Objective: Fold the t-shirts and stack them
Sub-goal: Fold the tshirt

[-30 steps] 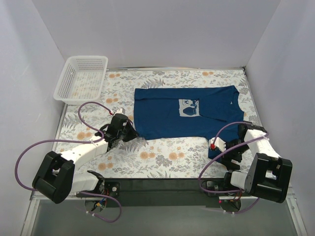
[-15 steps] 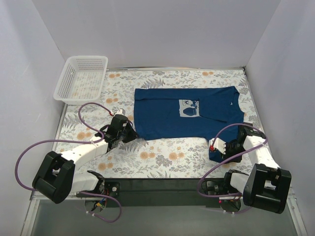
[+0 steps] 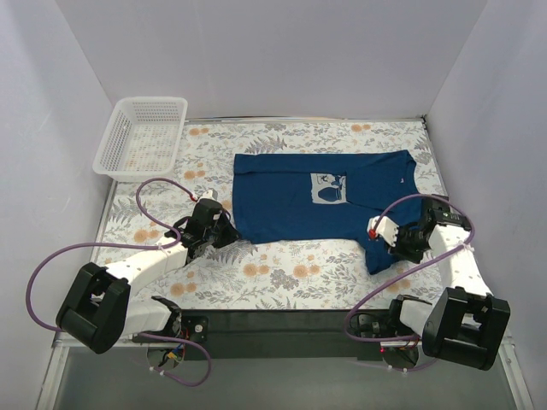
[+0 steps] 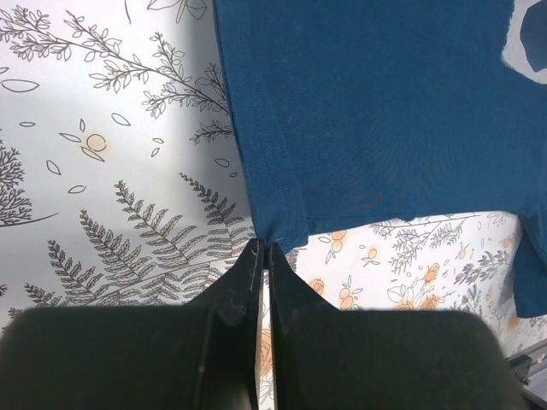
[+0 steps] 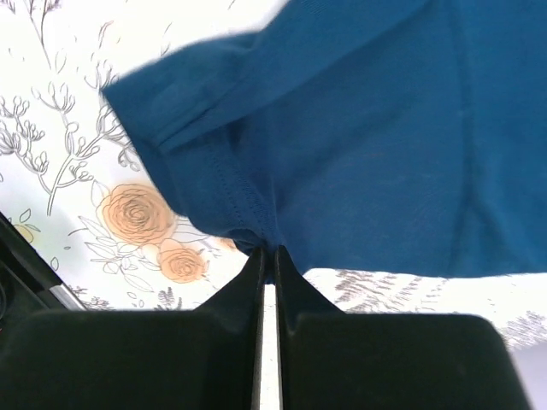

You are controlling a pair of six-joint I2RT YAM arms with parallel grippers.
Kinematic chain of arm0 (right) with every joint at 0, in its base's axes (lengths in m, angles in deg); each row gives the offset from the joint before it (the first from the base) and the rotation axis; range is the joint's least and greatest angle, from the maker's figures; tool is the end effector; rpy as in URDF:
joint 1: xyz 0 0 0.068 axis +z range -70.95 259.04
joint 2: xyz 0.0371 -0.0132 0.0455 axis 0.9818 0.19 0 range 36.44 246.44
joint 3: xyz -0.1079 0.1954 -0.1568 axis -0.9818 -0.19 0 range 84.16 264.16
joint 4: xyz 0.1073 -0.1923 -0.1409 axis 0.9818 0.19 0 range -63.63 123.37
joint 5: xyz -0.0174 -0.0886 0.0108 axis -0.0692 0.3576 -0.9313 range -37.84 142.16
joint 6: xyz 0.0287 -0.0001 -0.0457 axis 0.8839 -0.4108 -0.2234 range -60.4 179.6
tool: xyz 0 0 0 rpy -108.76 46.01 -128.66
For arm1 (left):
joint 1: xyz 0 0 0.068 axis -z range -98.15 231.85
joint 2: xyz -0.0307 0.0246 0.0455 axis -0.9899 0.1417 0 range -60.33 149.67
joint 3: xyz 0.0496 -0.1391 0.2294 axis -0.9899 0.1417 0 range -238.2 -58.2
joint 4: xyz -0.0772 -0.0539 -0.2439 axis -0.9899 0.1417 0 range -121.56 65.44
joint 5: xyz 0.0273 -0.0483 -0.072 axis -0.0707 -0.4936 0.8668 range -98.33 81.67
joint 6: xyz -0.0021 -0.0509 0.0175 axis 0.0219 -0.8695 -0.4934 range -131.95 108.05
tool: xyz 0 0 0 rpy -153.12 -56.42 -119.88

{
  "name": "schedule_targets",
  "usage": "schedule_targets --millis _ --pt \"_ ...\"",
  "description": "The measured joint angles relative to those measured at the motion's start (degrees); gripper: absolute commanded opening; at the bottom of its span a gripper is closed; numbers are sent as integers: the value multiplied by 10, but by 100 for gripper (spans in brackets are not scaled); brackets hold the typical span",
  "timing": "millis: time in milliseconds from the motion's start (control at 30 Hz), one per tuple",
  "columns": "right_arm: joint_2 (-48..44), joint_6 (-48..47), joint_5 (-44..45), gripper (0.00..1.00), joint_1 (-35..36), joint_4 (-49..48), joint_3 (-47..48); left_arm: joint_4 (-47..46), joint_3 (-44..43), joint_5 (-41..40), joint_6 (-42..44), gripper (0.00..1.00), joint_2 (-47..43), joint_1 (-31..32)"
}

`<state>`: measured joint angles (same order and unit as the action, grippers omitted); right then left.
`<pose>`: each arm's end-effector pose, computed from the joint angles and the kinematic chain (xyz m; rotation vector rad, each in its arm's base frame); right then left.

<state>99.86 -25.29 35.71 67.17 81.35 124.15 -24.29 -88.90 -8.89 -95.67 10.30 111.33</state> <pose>0.1706 -0.0255 0.2012 -1.6946 2.2211 0.0565 0.2033 -0.1145 0.1710 -1.1880 2.3084 -0.8425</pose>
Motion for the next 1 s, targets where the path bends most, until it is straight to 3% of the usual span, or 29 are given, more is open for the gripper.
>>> schedule_targets --millis 467,1000 --pt "69 70 -99 1 0 40 148 6 -36 -1 -7 0 -18 -2" --pt "97 236 -150 1 -47 -89 192 18 -131 2 5 0 17 -75"
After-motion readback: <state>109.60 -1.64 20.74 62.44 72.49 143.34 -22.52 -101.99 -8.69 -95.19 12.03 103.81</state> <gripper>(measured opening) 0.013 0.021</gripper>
